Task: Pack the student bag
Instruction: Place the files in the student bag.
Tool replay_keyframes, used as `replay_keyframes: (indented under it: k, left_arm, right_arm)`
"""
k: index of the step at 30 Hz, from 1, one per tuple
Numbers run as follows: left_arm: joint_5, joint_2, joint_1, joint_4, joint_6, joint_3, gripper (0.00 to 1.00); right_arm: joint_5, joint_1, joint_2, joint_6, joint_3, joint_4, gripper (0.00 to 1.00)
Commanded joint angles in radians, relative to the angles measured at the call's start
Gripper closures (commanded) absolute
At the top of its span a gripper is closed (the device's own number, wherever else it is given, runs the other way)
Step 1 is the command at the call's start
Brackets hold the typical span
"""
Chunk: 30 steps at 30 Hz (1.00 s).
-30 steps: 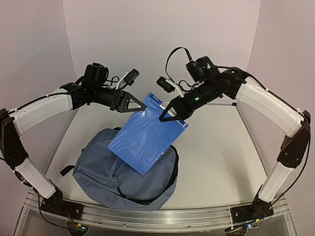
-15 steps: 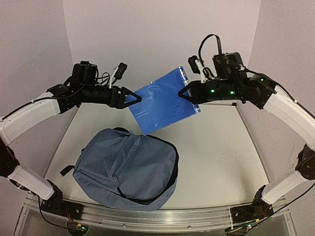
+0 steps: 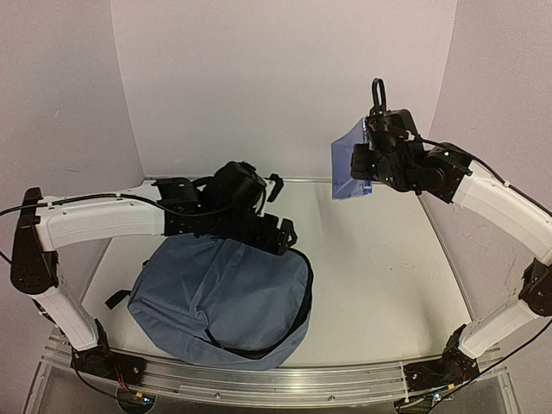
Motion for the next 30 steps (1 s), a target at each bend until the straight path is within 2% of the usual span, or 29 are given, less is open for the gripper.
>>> replay_keyframes:
  k: [1,5,14,17,25,30]
  left_arm:
    - [-0.138,0.105,-0.083,-0.076,-0.070,0.155,0.05]
    - [-0.199,0.244,-0.134,-0.157,-0.069,0.292,0.01]
    - [-0.305,0.471,-0.162,-0.369,-0.097,0.524,0.00]
    - [-0.306,0.514,-0.164,-0.401,-0.106,0.550,0.00]
    - [-0.418,0.554,-0.164,-0.530,-0.150,0.592,0.00]
    - [-0.451,0.498,-0.164,-0.533,-0.169,0.553,0.12]
  right_arm:
    - [0.098,0.001,0.001,0.050,-0.027,0.060,1.00]
    - [0.084,0.001,-0.016,0.051,-0.058,0.073,1.00]
    - [0.072,0.001,-0.104,0.057,-0.149,0.104,1.00]
    - [0.068,0.000,-0.123,0.059,-0.167,0.111,1.00]
    - [0.058,0.001,-0.141,0.061,-0.185,0.123,1.00]
    - [0.055,0.001,-0.139,0.063,-0.189,0.126,1.00]
